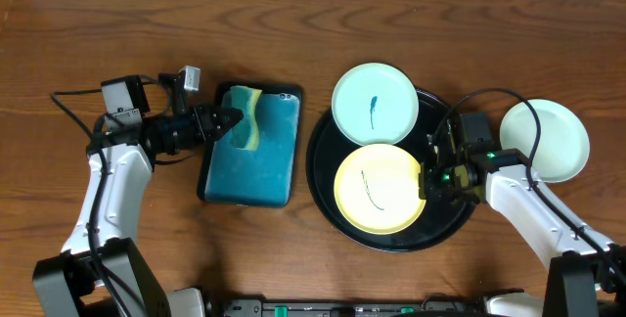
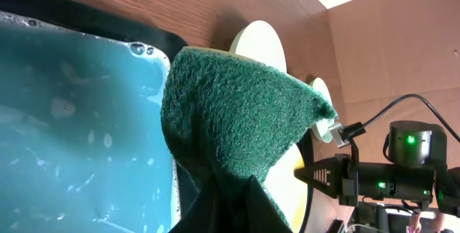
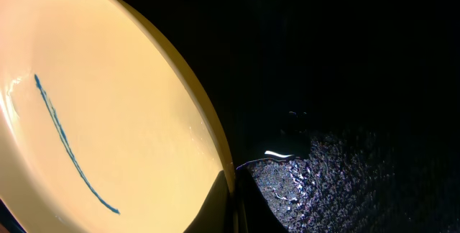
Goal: Clean dirty plates on tray and stack at the side
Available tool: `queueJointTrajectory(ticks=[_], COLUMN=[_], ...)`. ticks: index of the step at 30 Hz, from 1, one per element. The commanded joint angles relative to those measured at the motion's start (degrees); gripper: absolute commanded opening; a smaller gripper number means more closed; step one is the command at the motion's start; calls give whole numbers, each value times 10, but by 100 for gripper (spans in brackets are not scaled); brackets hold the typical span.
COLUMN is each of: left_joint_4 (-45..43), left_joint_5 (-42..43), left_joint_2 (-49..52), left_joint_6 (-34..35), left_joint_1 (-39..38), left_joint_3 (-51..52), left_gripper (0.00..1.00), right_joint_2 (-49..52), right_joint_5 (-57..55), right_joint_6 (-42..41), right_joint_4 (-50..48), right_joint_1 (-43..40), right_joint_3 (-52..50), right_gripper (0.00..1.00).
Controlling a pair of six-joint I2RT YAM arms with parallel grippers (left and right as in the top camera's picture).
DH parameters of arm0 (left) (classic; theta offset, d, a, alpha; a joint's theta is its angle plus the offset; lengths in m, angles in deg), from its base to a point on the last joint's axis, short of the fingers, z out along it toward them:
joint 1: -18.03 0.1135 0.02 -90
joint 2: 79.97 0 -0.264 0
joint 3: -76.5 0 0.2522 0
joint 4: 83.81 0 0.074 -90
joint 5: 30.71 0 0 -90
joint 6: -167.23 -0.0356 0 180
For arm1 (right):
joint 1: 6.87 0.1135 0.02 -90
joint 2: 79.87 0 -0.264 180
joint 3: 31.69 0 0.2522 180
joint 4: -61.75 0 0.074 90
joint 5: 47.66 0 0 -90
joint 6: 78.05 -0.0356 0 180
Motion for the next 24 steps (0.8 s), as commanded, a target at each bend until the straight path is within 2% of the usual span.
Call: queueJointTrajectory(ticks=[1, 24], left_joint_4=[0, 6], left_joint_5=[24, 22], left_joint_2=[0, 0], left_joint_6=[-10, -10], left_joint_1=[2, 2], left_joint_3=[0, 0], left_gripper=[7, 7], right_joint_2=[3, 3], right_joint_5=[-1, -1], right_joint_6=[-5, -5], right_joint_4=[0, -3], right_joint_1=[7, 7], right_joint_3=[-3, -3], right_gripper=[1, 1])
